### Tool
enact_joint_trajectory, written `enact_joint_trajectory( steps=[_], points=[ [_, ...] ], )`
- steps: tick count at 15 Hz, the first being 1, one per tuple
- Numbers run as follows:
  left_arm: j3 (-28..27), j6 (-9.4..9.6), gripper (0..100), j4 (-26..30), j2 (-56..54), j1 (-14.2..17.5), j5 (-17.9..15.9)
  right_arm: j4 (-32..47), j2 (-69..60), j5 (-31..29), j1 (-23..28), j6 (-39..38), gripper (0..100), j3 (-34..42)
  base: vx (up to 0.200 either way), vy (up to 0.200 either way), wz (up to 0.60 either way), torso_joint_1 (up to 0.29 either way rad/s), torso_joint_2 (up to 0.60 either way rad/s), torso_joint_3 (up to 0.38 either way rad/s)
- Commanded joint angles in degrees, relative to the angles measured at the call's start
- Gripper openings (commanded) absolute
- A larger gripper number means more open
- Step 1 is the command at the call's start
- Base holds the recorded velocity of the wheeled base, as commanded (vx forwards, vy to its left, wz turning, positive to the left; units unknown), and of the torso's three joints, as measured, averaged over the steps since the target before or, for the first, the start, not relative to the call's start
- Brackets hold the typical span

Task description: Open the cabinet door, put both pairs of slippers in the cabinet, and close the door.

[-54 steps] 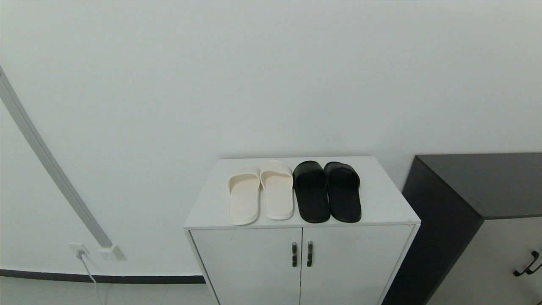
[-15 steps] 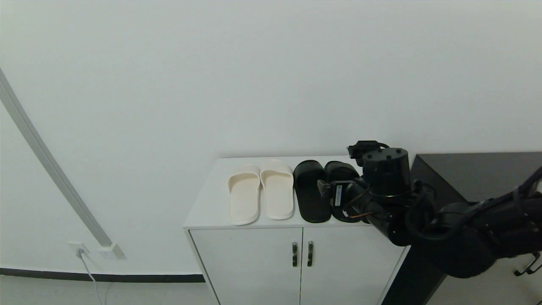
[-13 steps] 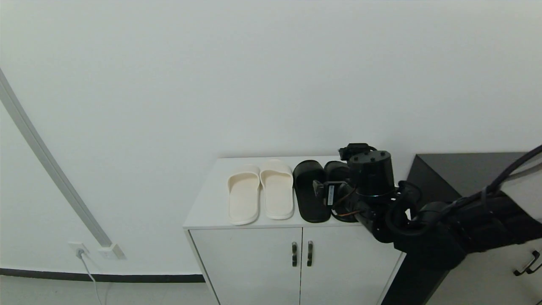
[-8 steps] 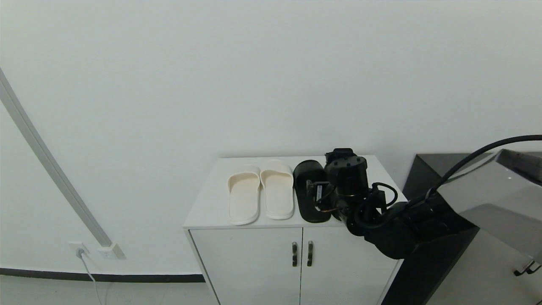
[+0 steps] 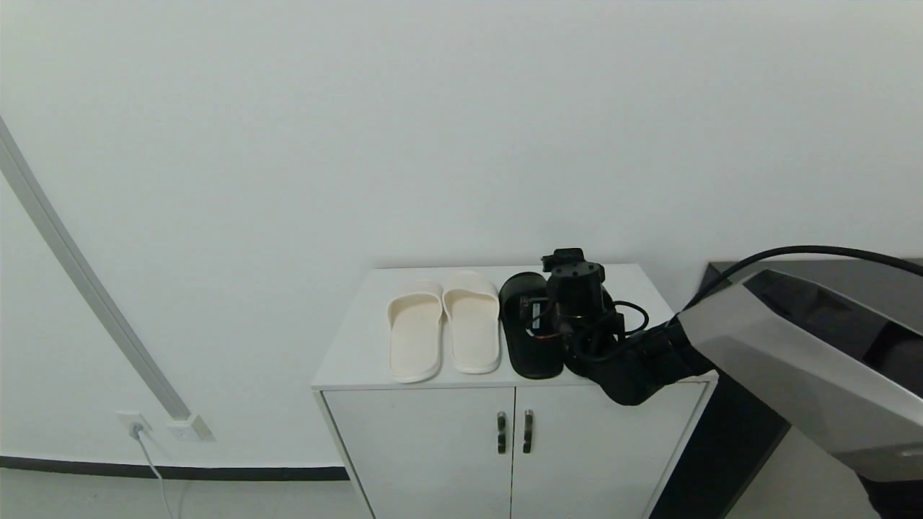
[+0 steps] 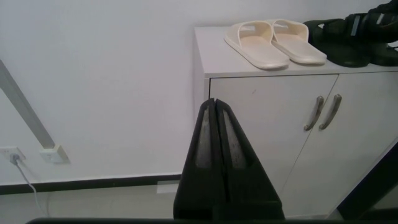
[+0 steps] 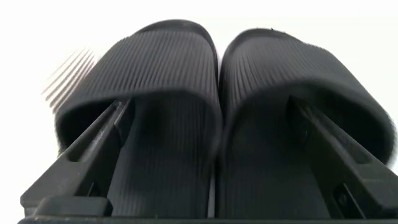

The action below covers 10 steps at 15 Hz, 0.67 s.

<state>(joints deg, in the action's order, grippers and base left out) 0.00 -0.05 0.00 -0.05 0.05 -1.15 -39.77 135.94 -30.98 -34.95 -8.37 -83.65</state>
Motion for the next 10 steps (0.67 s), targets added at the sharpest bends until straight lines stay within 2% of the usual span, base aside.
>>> enact_joint_trajectory(
  steps=[1, 6, 7, 10],
  points=[
    [0.0, -0.04, 0, 0.0, 0.05, 0.04, 0.0, 0.13, 3.81, 0.04, 0.85, 0.38, 100, -3.89, 0.0, 0.0, 0.0, 0.0, 0.0, 0.0],
    [0.0, -0.04, 0, 0.0, 0.05, -0.05, 0.0, 2.68, 6.18, 0.04, 1.73, 0.46, 100, -9.51, 0.0, 0.0, 0.0, 0.0, 0.0, 0.0],
    [0.0, -0.04, 0, 0.0, 0.05, 0.04, 0.0, 3.12, 6.18, 0.04, 1.73, 0.55, 0, -9.78, 0.0, 0.0, 0.0, 0.0, 0.0, 0.0],
    [0.0, -0.04, 0, 0.0, 0.05, 0.04, 0.0, 3.55, 6.18, 0.04, 1.73, 0.64, 0, -9.95, 0.0, 0.0, 0.0, 0.0, 0.0, 0.0]
  ],
)
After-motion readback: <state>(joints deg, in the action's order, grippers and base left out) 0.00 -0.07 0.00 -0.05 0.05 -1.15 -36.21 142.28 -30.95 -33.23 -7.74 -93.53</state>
